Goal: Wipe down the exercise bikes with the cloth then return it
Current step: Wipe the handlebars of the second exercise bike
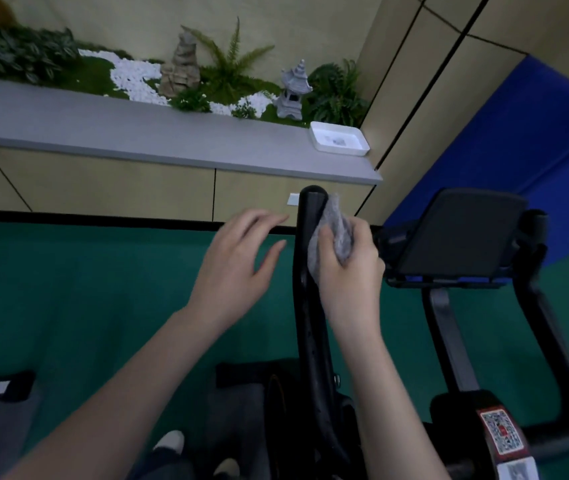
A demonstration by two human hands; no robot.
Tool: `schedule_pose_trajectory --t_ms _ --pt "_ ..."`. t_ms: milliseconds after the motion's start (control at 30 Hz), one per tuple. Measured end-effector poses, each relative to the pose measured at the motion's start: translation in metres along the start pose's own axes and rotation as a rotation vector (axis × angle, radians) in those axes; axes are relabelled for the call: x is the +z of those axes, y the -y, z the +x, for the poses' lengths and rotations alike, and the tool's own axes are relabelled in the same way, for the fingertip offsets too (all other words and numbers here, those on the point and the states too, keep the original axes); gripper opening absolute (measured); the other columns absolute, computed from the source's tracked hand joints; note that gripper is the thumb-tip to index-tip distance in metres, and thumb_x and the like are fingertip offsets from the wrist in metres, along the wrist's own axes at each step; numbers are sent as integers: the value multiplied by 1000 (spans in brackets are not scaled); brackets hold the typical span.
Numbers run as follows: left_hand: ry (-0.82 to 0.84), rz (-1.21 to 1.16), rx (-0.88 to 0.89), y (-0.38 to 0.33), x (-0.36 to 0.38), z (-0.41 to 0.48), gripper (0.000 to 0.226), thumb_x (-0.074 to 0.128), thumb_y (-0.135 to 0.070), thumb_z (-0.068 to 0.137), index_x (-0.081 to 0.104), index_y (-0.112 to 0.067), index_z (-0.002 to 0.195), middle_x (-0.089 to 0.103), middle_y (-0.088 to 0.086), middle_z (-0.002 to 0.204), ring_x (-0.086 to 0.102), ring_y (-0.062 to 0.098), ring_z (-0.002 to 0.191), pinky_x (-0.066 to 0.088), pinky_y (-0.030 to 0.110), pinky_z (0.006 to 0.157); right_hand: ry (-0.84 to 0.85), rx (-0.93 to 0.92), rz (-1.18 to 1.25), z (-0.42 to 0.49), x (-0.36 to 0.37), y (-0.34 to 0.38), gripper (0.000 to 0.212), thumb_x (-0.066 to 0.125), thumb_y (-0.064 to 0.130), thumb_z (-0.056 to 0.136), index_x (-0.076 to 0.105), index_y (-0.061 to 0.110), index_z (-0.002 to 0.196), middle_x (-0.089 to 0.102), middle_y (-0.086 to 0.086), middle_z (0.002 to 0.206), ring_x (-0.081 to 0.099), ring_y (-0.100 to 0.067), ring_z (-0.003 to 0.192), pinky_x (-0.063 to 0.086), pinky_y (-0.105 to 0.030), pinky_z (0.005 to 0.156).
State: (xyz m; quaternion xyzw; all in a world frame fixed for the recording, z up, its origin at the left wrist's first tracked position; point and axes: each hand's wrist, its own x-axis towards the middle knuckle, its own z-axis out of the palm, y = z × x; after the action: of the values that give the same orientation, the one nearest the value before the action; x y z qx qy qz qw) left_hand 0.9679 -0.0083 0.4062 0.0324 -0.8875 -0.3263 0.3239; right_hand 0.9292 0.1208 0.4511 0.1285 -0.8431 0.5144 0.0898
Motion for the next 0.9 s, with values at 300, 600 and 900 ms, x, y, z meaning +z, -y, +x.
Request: schedule_pose_trajectory --t_ms 300,600,900 --pt "260 369 702 5 -10 40 34 44 -29 99 60 -16 126 51 1 140 39 23 137 24 36 107 161 138 -83 -35 -30 -28 11 59 17 92 68 20 89 62 12 62 57 8 61 38 -4 53" --pt "400 136 941 20 2 92 31 45 -35 98 69 -15 100 64 3 108 51 24 122 21 40 117 -105 225 -173 -40 -3 -10 12 65 17 87 73 18 96 66 -1 87 60 -5 78 37 -2 68" --pt "458 -231 995 26 17 110 23 59 -28 91 70 -8 88 62 5 89 53 26 97 25 32 110 -635 258 -549 -84 52 18 20 70 3 82 71 -1 102 59 -9 91 52 -5 83 37 -3 80"
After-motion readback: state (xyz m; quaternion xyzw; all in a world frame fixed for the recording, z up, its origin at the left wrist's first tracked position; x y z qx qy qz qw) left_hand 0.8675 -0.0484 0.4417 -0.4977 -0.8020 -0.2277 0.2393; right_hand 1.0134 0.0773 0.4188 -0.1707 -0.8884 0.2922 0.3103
